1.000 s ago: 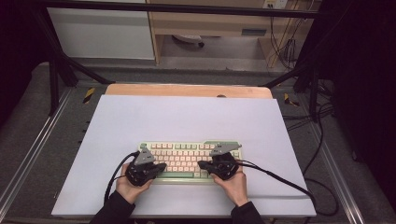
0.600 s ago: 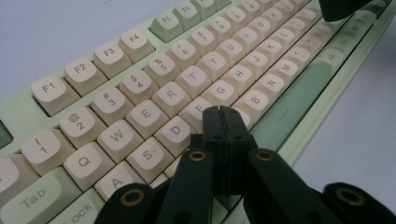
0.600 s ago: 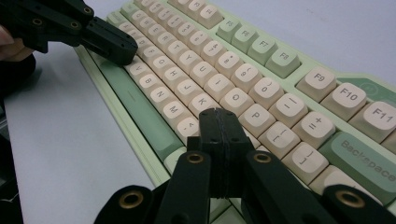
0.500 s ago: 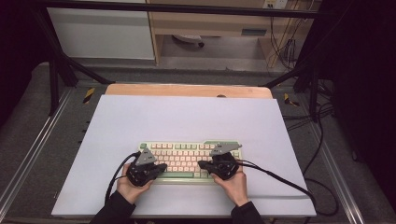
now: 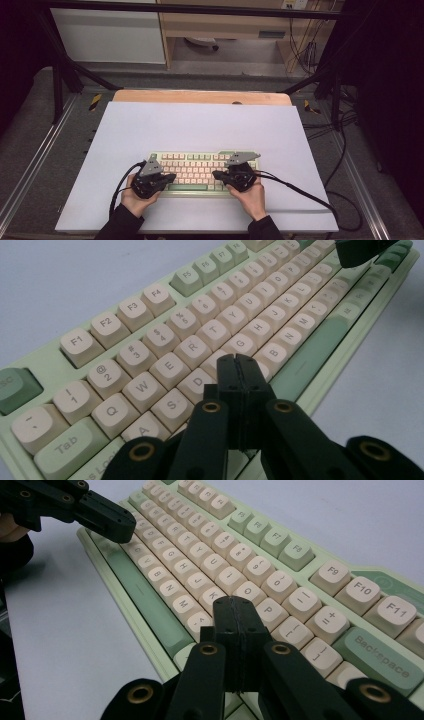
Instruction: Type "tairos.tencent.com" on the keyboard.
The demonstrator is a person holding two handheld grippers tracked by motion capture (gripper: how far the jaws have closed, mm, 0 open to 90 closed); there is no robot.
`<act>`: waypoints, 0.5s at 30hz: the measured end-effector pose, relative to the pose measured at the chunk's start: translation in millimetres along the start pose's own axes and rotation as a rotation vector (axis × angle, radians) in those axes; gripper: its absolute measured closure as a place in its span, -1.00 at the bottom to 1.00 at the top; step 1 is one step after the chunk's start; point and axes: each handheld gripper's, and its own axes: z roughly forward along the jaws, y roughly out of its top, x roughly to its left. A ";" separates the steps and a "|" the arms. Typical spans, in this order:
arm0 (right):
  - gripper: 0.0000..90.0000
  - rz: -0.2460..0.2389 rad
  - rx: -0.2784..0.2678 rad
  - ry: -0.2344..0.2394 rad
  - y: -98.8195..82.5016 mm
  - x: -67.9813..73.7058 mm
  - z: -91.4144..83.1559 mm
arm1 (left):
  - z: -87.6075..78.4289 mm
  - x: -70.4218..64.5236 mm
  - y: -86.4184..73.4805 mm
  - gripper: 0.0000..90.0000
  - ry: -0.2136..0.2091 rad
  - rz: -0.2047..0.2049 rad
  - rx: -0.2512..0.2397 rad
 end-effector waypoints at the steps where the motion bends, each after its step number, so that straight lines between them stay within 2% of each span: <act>1: 1.00 0.001 -0.001 0.001 0.4 0.0 -0.5 | -0.8 0.9 -0.1 1.00 -0.002 0.000 -0.001; 15: 1.00 0.023 -0.028 -0.002 4.8 -2.5 -3.1 | -10.6 10.6 -3.2 1.00 0.010 -0.020 -0.018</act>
